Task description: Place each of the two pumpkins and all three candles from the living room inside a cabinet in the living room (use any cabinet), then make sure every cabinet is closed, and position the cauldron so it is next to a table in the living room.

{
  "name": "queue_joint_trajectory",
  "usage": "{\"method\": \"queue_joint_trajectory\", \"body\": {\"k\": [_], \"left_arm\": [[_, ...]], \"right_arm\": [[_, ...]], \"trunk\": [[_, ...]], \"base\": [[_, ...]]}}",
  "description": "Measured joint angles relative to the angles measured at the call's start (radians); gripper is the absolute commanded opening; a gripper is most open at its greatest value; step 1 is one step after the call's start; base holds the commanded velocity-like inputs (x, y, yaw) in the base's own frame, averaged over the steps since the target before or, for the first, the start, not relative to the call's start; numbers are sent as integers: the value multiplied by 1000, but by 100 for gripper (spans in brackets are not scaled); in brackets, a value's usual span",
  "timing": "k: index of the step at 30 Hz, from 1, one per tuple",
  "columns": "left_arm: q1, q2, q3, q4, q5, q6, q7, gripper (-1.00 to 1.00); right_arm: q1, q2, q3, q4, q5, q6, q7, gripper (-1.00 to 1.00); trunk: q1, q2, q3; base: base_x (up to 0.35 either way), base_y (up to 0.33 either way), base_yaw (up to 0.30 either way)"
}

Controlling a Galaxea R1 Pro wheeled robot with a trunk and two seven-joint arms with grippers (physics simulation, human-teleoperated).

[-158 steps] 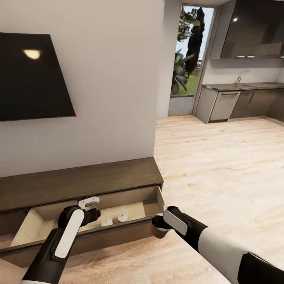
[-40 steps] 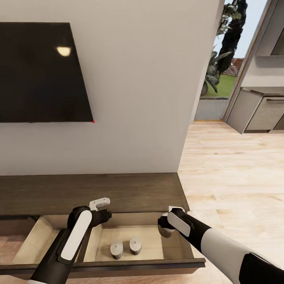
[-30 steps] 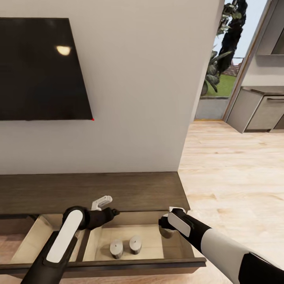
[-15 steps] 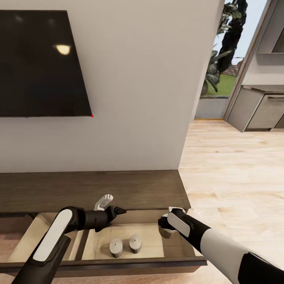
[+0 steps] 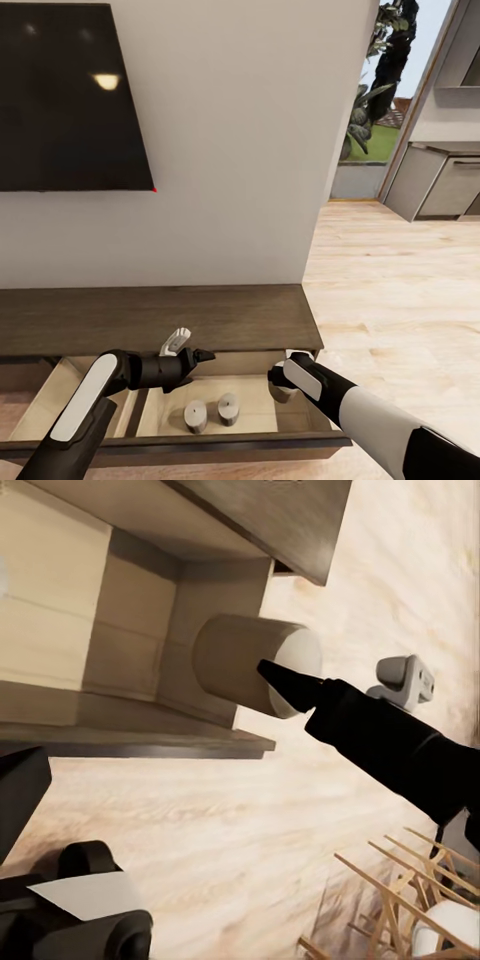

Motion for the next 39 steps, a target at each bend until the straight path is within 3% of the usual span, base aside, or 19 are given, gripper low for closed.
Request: {"method": "queue_joint_trajectory", "body": {"k": [3,6,18,22,26,39], "left_arm": [[0,32,-1,0,17,0,-1,100],[0,45,-1,0,26,0,-3,100],[1,49,-1,-7,32,1,-4,100],[1,52,-3,-10,42,2,-49,100],[1,71,-13,-12,43,3,-90,100],[1,77,-19,-14,45,3,-98,100]], "right_arm": [[0,0,0,0,0,0,0,-100],[0,1,0,0,-1,0,0,-100],[0,2,1,0,0,-8,0,-100],[0,2,1,0,0,-9,0,-100],[0,2,1,0,-1,-11,0,-100],[0,4,5,0,1,-49,1,-100]], "trunk": [[12,-21,-9],[23,-42,-19],[69,-126,-56],[84,-154,-69],[100,-182,-81],[150,-273,-122]], "base": [[0,0,0],[0,0,0],[0,0,0],[0,0,0],[0,0,0],[0,0,0]]}}
